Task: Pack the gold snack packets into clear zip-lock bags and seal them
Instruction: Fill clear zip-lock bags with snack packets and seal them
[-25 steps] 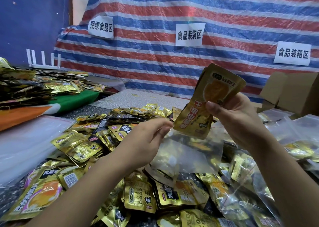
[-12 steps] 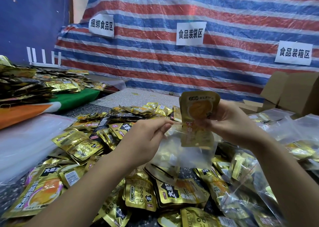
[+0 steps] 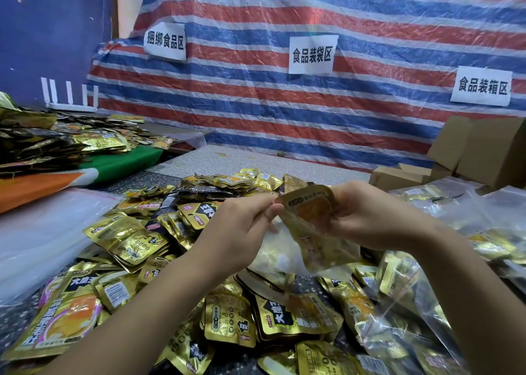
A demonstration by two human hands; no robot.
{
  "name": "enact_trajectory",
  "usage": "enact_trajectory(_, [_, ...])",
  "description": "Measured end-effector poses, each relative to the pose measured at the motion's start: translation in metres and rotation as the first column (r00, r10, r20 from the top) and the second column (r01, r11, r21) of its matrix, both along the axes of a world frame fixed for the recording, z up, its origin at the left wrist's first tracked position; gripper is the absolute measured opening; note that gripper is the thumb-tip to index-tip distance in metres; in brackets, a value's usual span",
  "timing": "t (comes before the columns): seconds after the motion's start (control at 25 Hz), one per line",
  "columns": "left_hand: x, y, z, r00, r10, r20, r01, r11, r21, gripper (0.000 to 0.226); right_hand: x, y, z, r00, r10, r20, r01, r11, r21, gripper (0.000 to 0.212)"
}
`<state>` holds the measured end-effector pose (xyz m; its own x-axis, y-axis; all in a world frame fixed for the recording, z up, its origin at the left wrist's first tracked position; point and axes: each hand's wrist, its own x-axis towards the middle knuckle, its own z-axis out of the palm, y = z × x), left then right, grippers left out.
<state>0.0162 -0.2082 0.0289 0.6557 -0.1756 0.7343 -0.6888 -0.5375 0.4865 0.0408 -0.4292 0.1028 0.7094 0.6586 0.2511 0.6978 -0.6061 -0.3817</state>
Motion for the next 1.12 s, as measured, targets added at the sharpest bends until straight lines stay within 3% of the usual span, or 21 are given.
enact_trajectory(0.12, [-0.002,-0.003,0.002,1.000,0.002,-0.009,-0.003,0.996,-0.091,0.021,-0.008,0.002,0.005,0.999,-0.034,-0.021,0.032,0.996,-0.079,0.018])
enact_trajectory(0.24, [-0.004,-0.005,0.005,0.998,-0.055,-0.025,0.049,0.978,-0.201,0.023,-0.011,0.008,0.000,0.998,-0.065,-0.006,0.063,0.978,-0.201,0.025])
enact_trajectory(0.48, [0.003,0.000,0.001,0.954,-0.135,-0.267,0.066,0.965,-0.253,0.060,-0.005,0.002,0.004,0.996,-0.088,0.019,0.088,0.996,0.034,0.012])
enact_trajectory(0.76, [0.005,-0.002,0.001,0.959,-0.180,-0.218,0.094,0.931,-0.353,0.020,-0.004,-0.004,0.006,0.994,-0.108,0.011,0.107,0.992,0.073,0.012])
enact_trajectory(0.92, [0.000,-0.005,0.005,0.953,-0.239,-0.185,0.159,0.917,-0.365,0.022,-0.014,0.006,0.009,0.995,-0.100,-0.008,0.100,0.992,-0.075,0.018])
enact_trajectory(1.12, [-0.008,-0.013,0.003,0.961,-0.229,-0.154,0.185,0.949,-0.257,0.023,-0.025,0.020,0.002,0.983,-0.136,0.120,0.172,0.912,-0.373,0.019])
